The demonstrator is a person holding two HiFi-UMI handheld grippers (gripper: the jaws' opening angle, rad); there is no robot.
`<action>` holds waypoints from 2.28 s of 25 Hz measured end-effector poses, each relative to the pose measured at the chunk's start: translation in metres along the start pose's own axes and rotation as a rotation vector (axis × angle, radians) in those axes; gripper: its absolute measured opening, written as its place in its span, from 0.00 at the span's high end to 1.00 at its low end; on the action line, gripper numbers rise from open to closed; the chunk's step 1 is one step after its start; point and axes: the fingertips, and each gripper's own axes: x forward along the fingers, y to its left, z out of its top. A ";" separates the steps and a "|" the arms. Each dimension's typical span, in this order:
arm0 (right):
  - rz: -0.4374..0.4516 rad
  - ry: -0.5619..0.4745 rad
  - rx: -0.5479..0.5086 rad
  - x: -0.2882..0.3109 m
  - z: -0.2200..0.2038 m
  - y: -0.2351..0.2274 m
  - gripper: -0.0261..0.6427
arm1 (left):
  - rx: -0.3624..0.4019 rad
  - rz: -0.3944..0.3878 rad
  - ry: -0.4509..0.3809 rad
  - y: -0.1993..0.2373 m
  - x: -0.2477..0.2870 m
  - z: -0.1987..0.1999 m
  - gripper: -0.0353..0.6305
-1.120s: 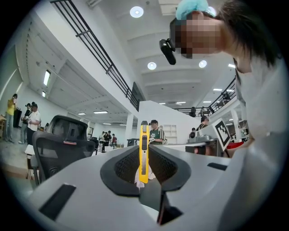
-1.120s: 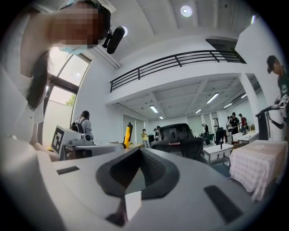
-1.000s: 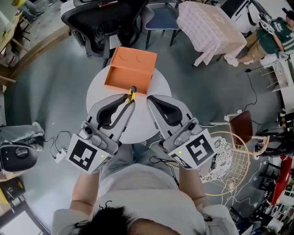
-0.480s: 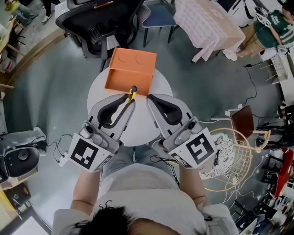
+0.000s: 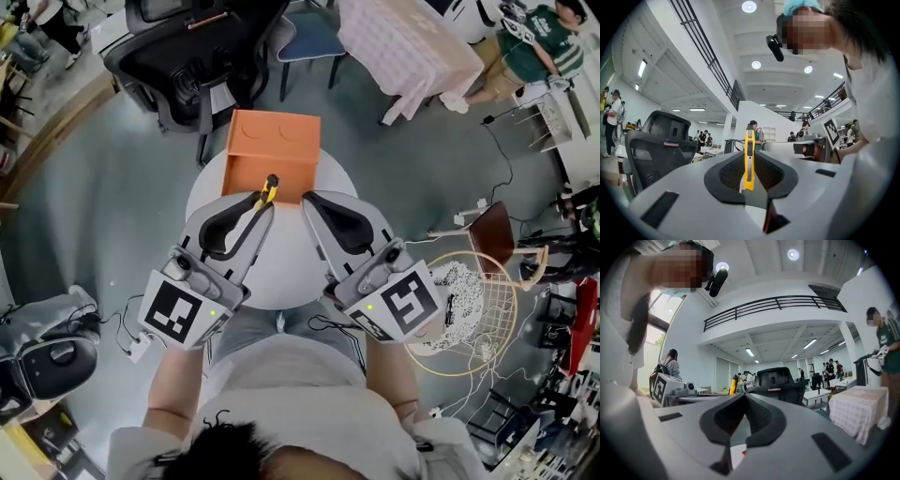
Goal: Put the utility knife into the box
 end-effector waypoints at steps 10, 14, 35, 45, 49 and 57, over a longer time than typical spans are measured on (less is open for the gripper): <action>-0.072 0.031 -0.028 0.025 -0.001 0.008 0.95 | -0.007 -0.068 -0.010 0.027 -0.008 0.001 0.85; -0.073 0.046 -0.037 0.025 -0.001 0.008 0.95 | -0.010 -0.059 0.003 0.030 -0.008 -0.003 0.85; 0.083 0.097 0.039 0.051 -0.038 -0.048 0.95 | 0.013 0.112 0.223 0.067 0.041 -0.069 0.85; 0.096 0.125 0.096 0.052 -0.061 -0.089 0.95 | 0.067 0.096 0.402 0.081 0.081 -0.130 0.85; 0.088 0.130 0.118 0.050 -0.069 -0.103 0.95 | 0.105 0.062 0.497 0.083 0.093 -0.159 0.85; 0.072 0.142 0.159 0.047 -0.087 -0.119 0.95 | 0.166 0.002 0.682 0.090 0.100 -0.224 0.85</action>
